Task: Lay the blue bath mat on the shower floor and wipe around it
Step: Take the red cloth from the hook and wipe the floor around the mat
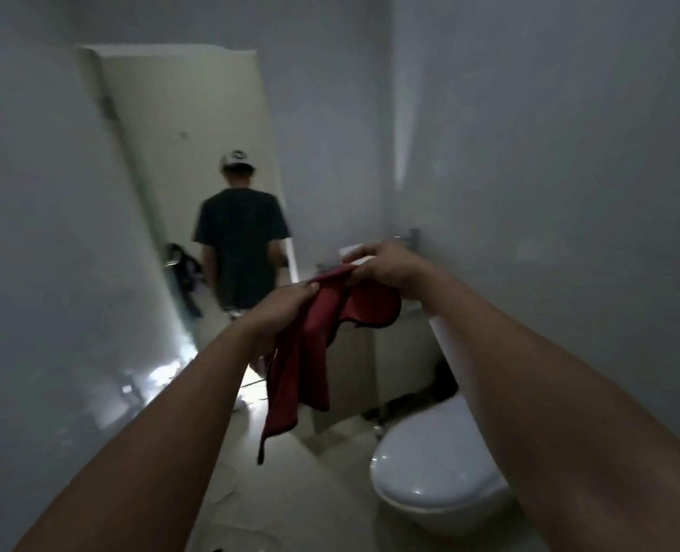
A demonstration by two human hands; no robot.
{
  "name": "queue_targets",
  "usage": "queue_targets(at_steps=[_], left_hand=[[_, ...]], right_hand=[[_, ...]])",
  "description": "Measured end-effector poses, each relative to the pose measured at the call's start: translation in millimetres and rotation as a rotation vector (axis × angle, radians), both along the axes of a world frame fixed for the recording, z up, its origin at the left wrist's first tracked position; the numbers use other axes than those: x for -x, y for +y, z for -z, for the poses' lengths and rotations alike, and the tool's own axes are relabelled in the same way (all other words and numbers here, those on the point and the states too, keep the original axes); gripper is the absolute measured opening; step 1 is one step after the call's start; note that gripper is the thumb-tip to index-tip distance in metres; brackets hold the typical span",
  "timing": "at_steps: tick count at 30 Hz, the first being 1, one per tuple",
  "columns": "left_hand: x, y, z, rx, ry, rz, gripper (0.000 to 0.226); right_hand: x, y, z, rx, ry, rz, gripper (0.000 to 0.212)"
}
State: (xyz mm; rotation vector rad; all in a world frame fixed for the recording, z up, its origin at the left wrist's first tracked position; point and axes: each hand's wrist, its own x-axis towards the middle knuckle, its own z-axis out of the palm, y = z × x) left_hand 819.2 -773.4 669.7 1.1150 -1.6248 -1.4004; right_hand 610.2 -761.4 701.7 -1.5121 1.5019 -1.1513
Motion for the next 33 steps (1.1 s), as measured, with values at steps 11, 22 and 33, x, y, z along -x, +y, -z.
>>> queue_targets(at_steps=[11, 22, 33], left_hand=[[233.4, -10.4, 85.3, -0.382, 0.069, 0.523, 0.040], [274.7, 6.9, 145.2, -0.366, -0.205, 0.884, 0.021], [261.2, -52.1, 152.6, -0.082, -0.526, 1.229, 0.052]], right_hand=[[124.9, 125.7, 182.3, -0.179, -0.640, 0.893, 0.074], [105.5, 166.4, 225.8, 0.163, -1.077, 1.201, 0.028], [88.6, 202.8, 208.5, 0.044, -0.802, 1.356, 0.010]])
